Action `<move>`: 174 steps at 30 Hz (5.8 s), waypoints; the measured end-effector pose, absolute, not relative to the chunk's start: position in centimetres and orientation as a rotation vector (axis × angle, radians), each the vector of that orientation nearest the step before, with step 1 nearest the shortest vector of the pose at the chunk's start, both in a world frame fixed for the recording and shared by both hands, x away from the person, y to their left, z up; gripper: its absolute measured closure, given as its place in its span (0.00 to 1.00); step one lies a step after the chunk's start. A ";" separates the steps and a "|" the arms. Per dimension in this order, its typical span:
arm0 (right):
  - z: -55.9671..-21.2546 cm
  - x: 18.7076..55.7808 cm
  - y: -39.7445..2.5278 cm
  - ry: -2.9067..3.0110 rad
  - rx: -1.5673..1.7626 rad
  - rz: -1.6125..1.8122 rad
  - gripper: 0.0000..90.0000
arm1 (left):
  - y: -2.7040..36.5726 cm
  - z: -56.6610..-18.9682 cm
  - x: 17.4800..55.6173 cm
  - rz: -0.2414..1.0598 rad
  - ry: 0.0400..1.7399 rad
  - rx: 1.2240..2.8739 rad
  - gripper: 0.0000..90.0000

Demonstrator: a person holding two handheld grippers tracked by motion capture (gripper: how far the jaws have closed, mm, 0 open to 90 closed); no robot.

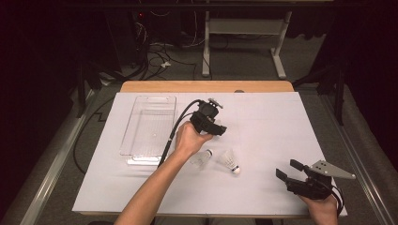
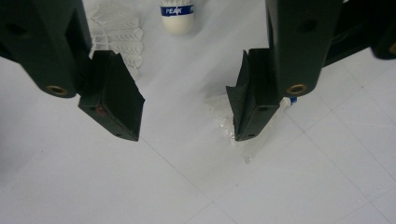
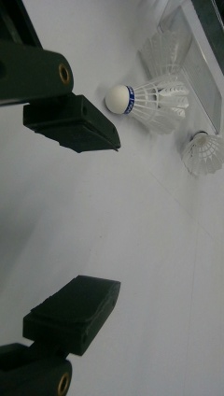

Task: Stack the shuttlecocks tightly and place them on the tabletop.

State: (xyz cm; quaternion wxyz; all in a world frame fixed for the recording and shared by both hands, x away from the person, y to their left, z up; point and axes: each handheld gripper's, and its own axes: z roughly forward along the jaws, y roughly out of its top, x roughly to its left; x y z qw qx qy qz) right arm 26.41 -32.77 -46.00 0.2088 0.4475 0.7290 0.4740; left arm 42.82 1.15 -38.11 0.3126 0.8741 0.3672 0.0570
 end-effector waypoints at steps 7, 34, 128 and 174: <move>-46.0 26.4 -32.8 2.029 1.245 1.317 0.30 | 2.0 -38.0 42.4 0.167 0.983 2.307 0.46; -46.0 26.5 -32.8 2.031 1.248 1.312 0.30 | 3.8 -38.5 41.3 0.210 1.030 2.334 0.42; -46.0 26.3 -32.7 2.020 1.261 1.302 0.30 | 8.7 -40.1 32.0 0.213 0.964 2.317 0.32; -46.1 26.4 -32.7 2.024 1.266 1.297 0.30 | 11.3 -41.9 27.8 0.223 0.960 2.284 0.34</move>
